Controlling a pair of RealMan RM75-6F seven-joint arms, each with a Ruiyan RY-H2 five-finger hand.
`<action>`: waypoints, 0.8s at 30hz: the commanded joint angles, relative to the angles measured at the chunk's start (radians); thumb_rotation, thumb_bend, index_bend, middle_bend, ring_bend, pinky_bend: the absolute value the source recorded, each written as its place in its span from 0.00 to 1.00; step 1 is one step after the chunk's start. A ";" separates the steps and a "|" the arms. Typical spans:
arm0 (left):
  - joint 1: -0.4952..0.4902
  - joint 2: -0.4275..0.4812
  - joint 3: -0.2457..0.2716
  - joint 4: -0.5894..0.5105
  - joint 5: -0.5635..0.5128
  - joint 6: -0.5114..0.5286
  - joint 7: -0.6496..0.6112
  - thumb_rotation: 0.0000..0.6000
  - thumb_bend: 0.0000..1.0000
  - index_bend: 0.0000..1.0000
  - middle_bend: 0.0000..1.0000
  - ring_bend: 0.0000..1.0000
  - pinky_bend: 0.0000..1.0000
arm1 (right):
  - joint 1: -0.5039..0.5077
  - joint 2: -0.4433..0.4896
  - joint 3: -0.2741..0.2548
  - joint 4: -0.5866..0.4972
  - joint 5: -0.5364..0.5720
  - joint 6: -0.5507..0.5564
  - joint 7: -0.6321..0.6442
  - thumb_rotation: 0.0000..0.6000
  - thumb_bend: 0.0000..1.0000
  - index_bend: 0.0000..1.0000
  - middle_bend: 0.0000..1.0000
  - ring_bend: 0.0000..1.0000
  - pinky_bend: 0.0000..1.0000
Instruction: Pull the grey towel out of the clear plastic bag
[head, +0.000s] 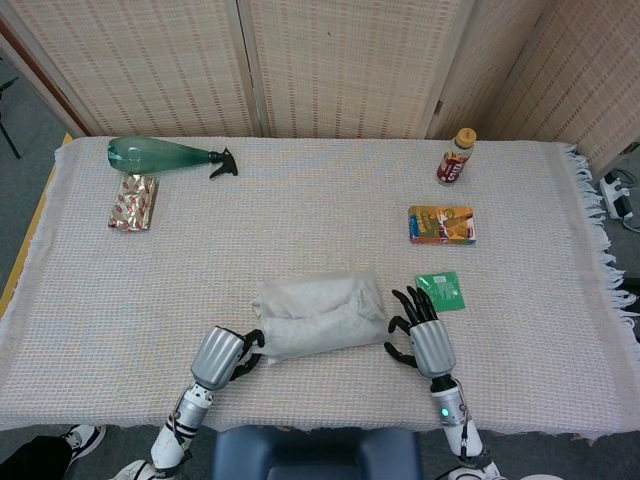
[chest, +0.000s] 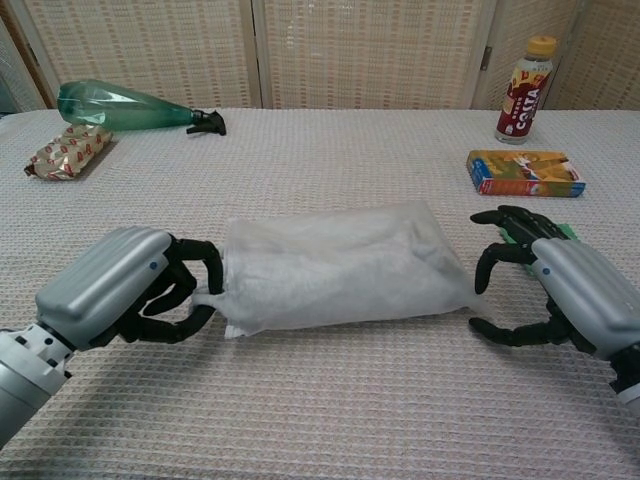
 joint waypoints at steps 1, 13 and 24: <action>-0.001 0.001 0.000 -0.002 0.000 -0.001 0.002 1.00 0.53 0.74 1.00 1.00 1.00 | 0.006 -0.008 0.003 0.012 0.006 0.003 0.005 1.00 0.16 0.56 0.13 0.00 0.00; -0.003 0.004 0.000 -0.003 -0.001 0.001 -0.001 1.00 0.53 0.74 1.00 1.00 1.00 | 0.024 -0.028 0.006 0.060 0.021 0.005 0.008 1.00 0.20 0.59 0.14 0.00 0.00; -0.004 0.011 0.000 -0.007 0.000 0.003 -0.004 1.00 0.54 0.74 1.00 1.00 1.00 | 0.040 -0.032 0.005 0.078 0.034 -0.021 0.017 1.00 0.36 0.62 0.15 0.00 0.00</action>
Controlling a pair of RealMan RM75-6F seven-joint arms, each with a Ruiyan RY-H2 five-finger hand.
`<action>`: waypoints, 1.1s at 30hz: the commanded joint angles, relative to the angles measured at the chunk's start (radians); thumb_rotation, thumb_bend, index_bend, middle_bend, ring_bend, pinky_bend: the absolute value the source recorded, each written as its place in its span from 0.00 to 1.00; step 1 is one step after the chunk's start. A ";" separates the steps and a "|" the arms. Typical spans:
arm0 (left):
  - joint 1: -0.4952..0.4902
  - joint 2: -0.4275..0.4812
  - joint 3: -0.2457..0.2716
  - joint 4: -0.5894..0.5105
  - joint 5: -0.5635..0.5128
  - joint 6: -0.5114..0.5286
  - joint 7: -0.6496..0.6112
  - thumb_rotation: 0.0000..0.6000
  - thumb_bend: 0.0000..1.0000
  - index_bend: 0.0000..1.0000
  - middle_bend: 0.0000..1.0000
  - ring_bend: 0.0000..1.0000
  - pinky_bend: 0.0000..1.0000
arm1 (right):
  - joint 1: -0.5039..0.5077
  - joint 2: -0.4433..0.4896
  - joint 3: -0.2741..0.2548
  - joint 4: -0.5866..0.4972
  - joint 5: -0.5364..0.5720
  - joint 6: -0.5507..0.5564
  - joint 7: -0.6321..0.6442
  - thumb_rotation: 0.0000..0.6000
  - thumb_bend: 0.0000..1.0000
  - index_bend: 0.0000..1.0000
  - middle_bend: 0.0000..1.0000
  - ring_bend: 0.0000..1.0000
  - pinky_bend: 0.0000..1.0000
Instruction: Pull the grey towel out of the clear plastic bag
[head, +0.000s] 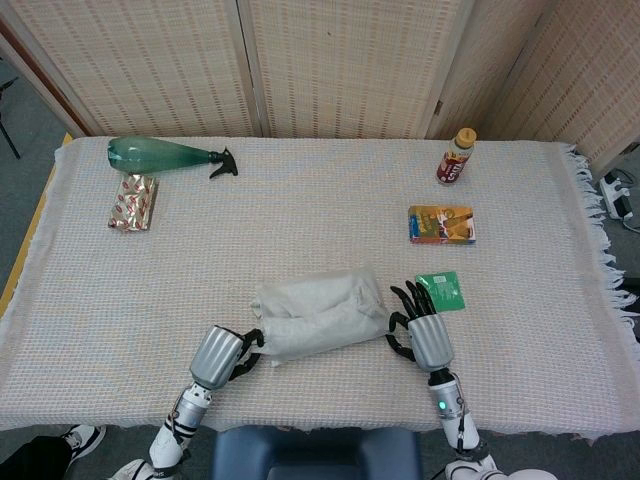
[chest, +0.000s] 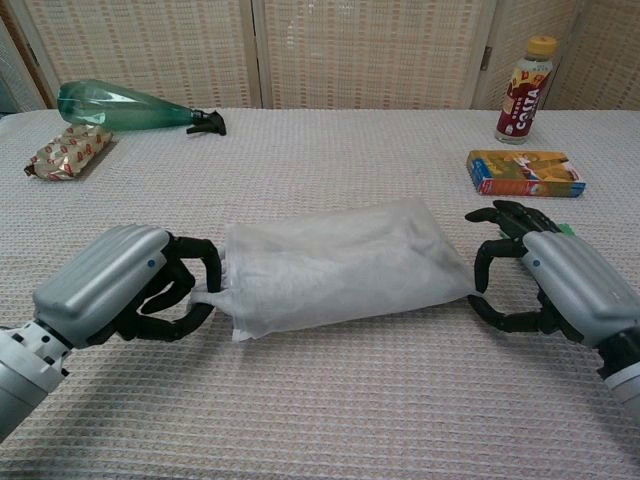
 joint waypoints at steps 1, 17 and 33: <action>0.000 0.002 -0.001 -0.001 0.000 0.001 0.000 1.00 0.54 0.74 1.00 1.00 1.00 | 0.002 -0.001 0.000 0.001 0.002 0.001 -0.002 1.00 0.38 0.63 0.15 0.00 0.00; 0.007 0.050 -0.023 0.013 -0.015 0.024 0.001 1.00 0.55 0.74 1.00 1.00 1.00 | -0.003 0.089 0.001 -0.078 0.003 0.052 -0.054 1.00 0.51 0.67 0.17 0.00 0.00; 0.099 0.265 -0.038 -0.031 -0.054 0.136 -0.017 1.00 0.55 0.74 1.00 1.00 1.00 | -0.025 0.303 0.021 -0.205 0.033 0.044 -0.189 1.00 0.52 0.67 0.17 0.00 0.00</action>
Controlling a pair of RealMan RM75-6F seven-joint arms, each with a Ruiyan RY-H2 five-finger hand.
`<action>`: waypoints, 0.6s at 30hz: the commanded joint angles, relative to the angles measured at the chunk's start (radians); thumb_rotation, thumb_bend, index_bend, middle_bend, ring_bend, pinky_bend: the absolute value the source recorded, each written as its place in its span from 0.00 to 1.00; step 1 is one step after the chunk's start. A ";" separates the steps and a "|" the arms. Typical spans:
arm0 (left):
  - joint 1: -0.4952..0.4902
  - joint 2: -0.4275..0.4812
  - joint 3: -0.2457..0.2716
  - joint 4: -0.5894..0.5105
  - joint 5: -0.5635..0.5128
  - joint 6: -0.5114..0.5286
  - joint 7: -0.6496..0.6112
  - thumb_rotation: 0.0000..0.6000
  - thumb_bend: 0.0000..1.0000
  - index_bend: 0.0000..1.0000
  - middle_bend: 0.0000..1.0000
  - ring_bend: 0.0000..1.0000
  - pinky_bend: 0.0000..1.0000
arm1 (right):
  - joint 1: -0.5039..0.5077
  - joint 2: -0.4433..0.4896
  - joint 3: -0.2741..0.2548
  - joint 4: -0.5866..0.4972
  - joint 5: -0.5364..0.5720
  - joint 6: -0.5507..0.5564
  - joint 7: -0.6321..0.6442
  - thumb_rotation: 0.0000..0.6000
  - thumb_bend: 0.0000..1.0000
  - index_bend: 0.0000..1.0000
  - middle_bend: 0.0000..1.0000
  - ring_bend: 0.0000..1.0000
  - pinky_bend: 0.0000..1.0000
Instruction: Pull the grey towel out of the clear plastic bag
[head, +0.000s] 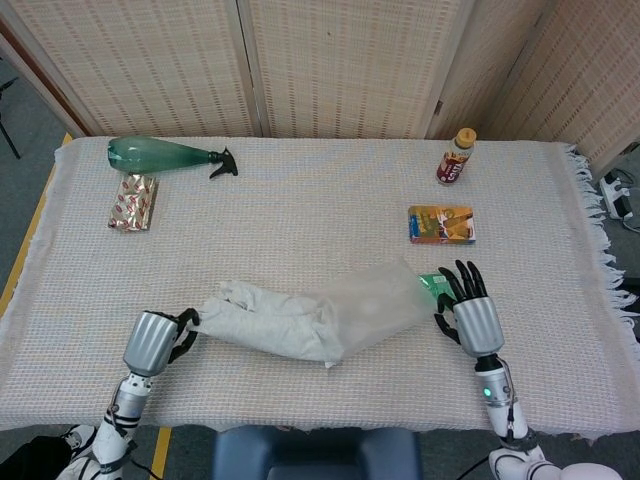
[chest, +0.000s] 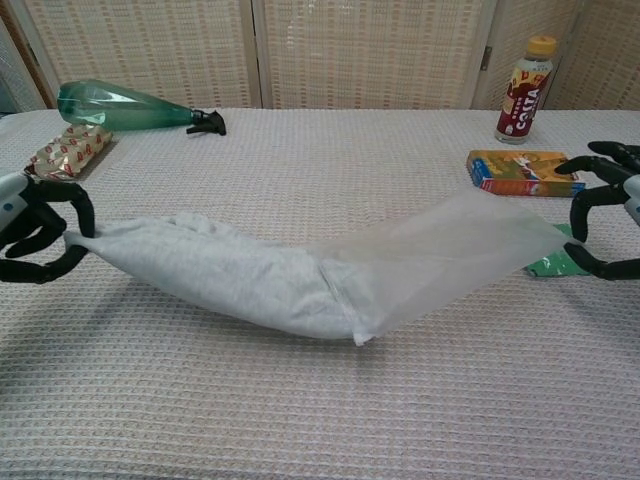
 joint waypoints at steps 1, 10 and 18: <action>0.038 0.053 0.001 -0.040 -0.022 0.023 -0.012 1.00 0.55 0.74 1.00 1.00 1.00 | -0.017 0.036 0.002 -0.029 0.009 0.005 -0.011 1.00 0.52 0.67 0.17 0.00 0.00; 0.047 0.134 0.044 -0.235 -0.057 -0.095 0.048 1.00 0.32 0.41 0.99 1.00 1.00 | -0.072 0.167 -0.037 -0.212 0.019 -0.036 -0.107 1.00 0.28 0.33 0.05 0.00 0.00; 0.054 0.459 0.072 -0.722 -0.278 -0.304 0.267 0.88 0.13 0.00 0.19 0.32 0.45 | -0.149 0.557 -0.078 -0.753 0.078 -0.089 -0.316 1.00 0.05 0.00 0.00 0.00 0.00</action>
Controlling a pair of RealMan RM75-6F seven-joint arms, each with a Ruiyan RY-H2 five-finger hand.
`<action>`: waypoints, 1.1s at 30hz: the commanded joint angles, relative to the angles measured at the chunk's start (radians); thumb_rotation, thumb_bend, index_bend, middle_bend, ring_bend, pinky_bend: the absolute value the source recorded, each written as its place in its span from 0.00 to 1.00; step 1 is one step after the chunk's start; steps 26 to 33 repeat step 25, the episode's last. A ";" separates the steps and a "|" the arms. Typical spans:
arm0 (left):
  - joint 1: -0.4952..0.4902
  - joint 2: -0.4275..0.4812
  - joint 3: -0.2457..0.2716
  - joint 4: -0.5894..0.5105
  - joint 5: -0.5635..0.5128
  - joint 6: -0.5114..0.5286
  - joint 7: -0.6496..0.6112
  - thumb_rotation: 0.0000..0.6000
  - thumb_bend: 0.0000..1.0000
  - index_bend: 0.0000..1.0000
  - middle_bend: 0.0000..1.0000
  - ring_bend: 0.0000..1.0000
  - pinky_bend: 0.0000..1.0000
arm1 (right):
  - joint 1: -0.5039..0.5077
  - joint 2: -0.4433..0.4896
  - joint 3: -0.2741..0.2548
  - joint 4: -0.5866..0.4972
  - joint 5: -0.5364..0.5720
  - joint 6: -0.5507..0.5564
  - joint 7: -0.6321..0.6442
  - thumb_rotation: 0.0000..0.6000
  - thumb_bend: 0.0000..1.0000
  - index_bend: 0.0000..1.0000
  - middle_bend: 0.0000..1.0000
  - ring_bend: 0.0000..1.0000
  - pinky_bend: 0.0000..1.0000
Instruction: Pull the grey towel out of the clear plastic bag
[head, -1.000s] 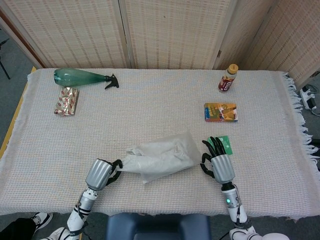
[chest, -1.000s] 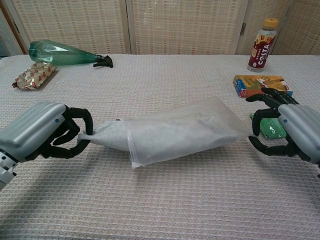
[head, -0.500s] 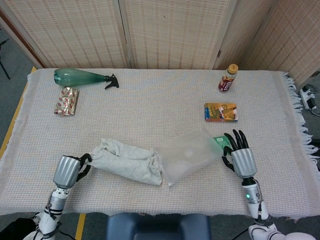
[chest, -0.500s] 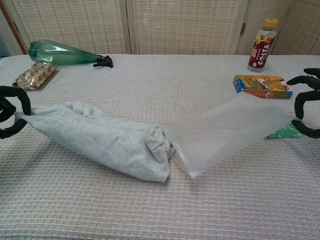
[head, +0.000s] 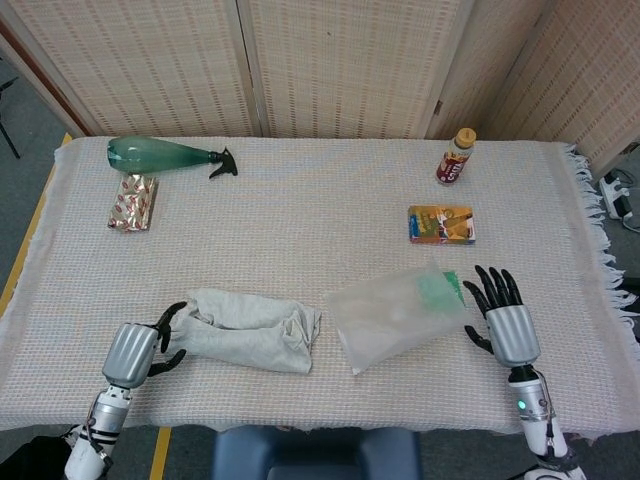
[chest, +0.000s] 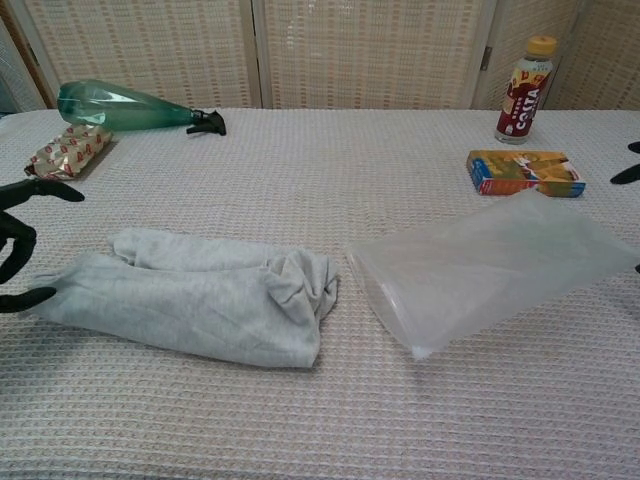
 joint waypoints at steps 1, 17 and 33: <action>0.008 0.259 0.032 -0.332 -0.182 -0.158 0.150 0.89 0.13 0.00 0.13 0.25 0.37 | -0.067 0.309 -0.043 -0.394 0.054 -0.052 -0.183 1.00 0.04 0.00 0.00 0.00 0.00; 0.238 0.381 0.036 -0.299 -0.122 0.199 0.029 0.87 0.15 0.07 0.11 0.11 0.20 | -0.178 0.536 -0.059 -0.658 0.100 0.019 -0.291 1.00 0.04 0.00 0.00 0.00 0.00; 0.276 0.348 -0.002 -0.209 -0.056 0.294 0.002 0.88 0.15 0.08 0.13 0.10 0.20 | -0.180 0.547 -0.040 -0.658 0.117 -0.007 -0.245 1.00 0.04 0.00 0.00 0.00 0.00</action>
